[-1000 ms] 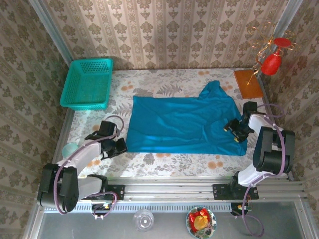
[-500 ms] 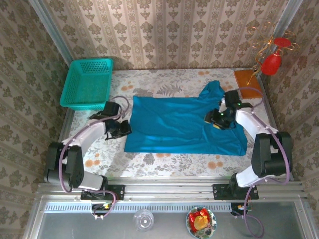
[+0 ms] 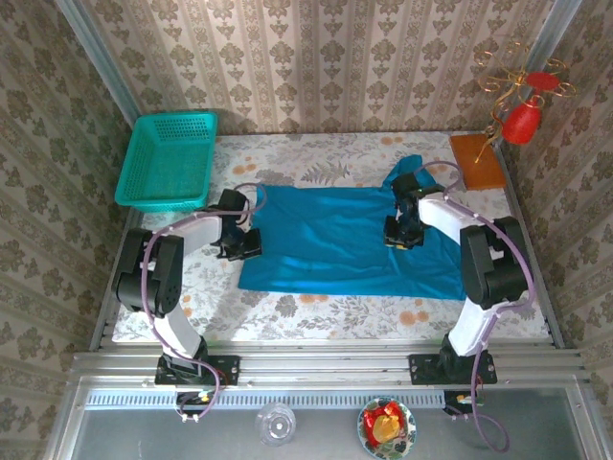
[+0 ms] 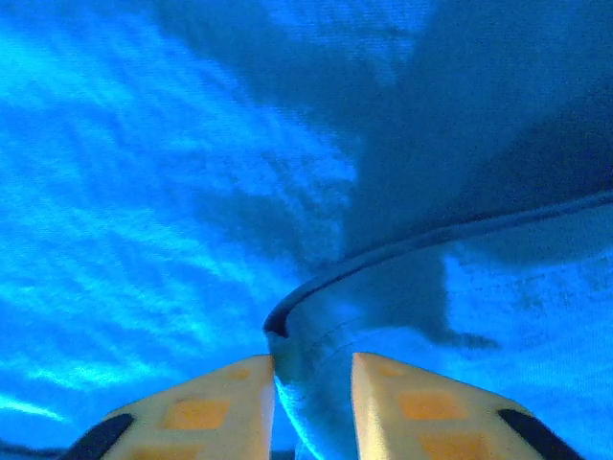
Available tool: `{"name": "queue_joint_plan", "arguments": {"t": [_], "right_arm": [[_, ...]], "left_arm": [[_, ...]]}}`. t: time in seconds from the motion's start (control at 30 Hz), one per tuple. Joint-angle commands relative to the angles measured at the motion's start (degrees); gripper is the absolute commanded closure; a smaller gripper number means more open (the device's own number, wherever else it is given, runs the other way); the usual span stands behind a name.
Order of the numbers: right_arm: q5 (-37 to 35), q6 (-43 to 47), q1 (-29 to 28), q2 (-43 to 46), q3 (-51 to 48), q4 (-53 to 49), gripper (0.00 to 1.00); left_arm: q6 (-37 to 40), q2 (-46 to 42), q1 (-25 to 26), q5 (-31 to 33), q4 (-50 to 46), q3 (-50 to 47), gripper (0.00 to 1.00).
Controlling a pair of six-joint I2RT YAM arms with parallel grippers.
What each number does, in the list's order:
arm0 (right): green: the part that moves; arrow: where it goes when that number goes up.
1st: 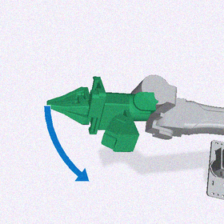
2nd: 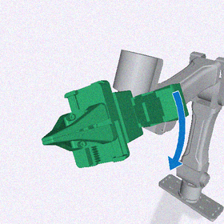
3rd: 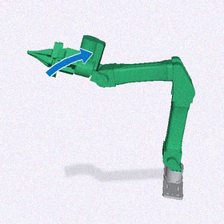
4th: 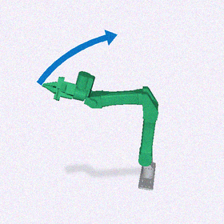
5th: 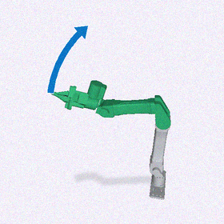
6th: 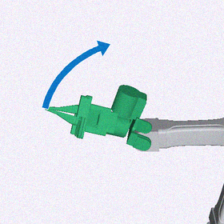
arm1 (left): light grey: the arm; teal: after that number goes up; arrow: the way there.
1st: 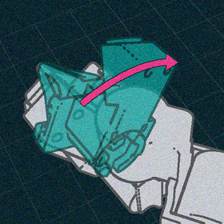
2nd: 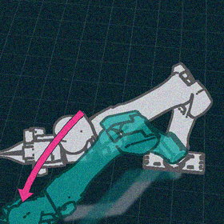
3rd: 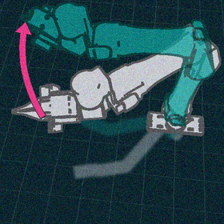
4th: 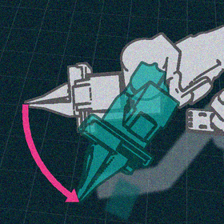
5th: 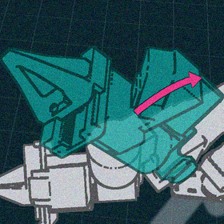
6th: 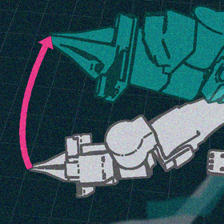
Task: Fold the inside-out t-shirt
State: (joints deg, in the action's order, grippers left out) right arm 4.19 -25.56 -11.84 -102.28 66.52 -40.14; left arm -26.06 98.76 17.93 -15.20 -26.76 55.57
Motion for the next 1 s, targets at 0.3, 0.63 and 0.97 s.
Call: {"name": "queue_joint_plan", "arguments": {"t": [0.3,0.63,0.97], "right_arm": [[-10.1,-1.5,0.1,0.5,3.7,-2.1,1.0],[-3.5,2.6,-0.4,1.5,4.9,-3.1,0.96],[2.2,37.1,-9.6,2.7,2.5,-10.4,0.71]], "left_arm": [[1.4,2.3,-0.1,3.3,-0.7,-0.6,0.91],[1.1,-0.2,-0.1,3.6,-0.9,-1.5,0.91],[1.7,-2.9,0.1,2.4,-2.4,0.1,0.91]]}}
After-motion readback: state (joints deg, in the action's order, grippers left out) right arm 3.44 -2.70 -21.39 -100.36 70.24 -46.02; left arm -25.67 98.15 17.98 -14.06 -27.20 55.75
